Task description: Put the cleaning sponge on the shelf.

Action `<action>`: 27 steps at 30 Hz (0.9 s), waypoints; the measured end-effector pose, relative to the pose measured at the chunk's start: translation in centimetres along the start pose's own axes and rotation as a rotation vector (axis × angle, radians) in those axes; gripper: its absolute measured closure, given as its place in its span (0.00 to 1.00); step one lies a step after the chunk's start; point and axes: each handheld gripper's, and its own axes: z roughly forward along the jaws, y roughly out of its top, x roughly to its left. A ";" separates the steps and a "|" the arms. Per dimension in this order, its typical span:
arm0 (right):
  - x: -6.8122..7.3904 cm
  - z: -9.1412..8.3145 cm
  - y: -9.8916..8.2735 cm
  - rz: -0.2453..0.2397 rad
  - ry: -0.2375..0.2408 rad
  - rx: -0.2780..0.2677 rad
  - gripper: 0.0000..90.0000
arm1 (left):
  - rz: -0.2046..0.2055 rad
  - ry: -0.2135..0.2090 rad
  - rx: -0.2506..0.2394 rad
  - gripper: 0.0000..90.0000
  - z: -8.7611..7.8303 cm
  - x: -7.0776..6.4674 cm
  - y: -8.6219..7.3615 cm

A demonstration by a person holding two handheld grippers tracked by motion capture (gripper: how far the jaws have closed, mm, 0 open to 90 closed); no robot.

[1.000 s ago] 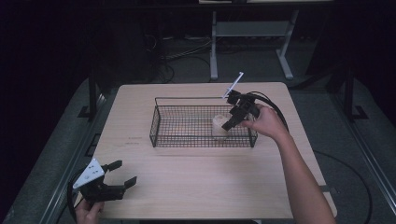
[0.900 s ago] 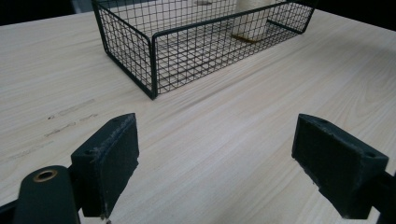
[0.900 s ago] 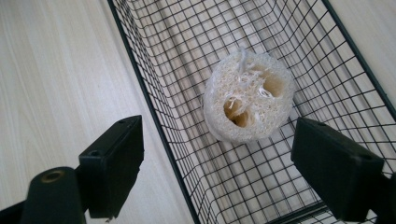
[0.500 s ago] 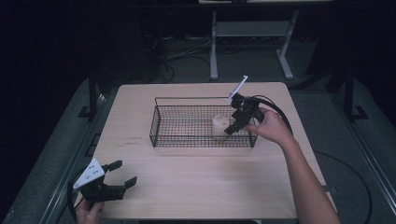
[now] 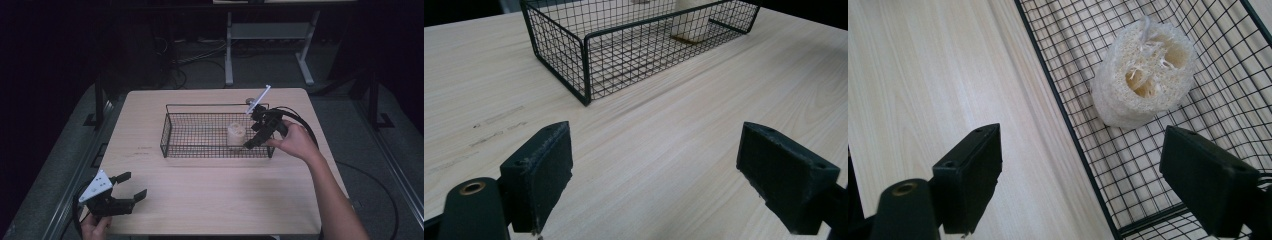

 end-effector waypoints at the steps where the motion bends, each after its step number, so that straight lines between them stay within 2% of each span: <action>1: 0.1 -0.1 -0.1 0.003 0.001 -0.002 0.18 | 0.000 0.000 0.001 0.16 0.0 0.0 0.0; 22: 1.3 -0.3 -2.3 0.006 0.003 -0.005 0.18 | 0.006 -0.002 0.005 0.16 0.0 -0.1 0.0; 27: 1.5 0.0 -2.8 0.009 0.003 0.015 0.18 | 0.006 -0.002 0.005 0.16 0.0 -0.1 0.0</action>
